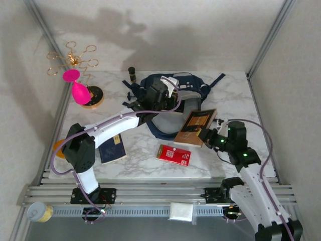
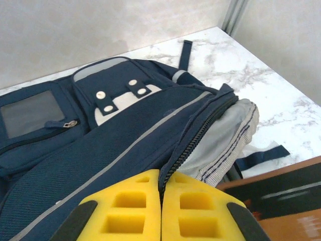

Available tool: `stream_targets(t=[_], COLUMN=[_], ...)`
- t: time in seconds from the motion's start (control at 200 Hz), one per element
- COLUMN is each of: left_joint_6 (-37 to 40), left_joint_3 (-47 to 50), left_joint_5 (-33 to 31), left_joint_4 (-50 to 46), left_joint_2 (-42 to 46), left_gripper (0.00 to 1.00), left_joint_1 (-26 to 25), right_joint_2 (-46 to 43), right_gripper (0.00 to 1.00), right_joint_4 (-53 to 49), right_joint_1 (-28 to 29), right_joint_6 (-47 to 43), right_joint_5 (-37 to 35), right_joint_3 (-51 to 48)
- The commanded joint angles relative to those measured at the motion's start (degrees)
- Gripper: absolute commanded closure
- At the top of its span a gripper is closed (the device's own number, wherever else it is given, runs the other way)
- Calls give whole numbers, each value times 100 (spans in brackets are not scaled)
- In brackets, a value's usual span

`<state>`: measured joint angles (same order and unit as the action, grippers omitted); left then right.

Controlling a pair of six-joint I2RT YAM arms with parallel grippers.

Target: Pack books, pencil case, and school supplies into a backpack

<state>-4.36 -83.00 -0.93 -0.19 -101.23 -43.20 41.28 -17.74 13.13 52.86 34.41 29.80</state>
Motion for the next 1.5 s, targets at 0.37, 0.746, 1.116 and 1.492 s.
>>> stream_targets(t=[0.37,0.746,1.116,1.492], left_joint_6=[-201,-274,-315,-382], left_joint_3=[-111,-18,-60,-108], left_joint_5=[-69,-515,-511,-329], left_joint_4=[581,766,889,821], left_joint_2=[765,858,723,665], left_gripper=[100,100,100,100], left_joint_1=[-162,-150,-145,-149], right_joint_2=[3592,6301,4811,5363], right_gripper=[100,62,28,59], right_joint_4=[5338,3730,1204,1363], right_joint_1=[384,322,716,1483], right_joint_6=[379,-1290,-2106,-1924], right_joint_5=[693,-155,-1930,-2172], right_joint_3=[295,2175,1708,1823])
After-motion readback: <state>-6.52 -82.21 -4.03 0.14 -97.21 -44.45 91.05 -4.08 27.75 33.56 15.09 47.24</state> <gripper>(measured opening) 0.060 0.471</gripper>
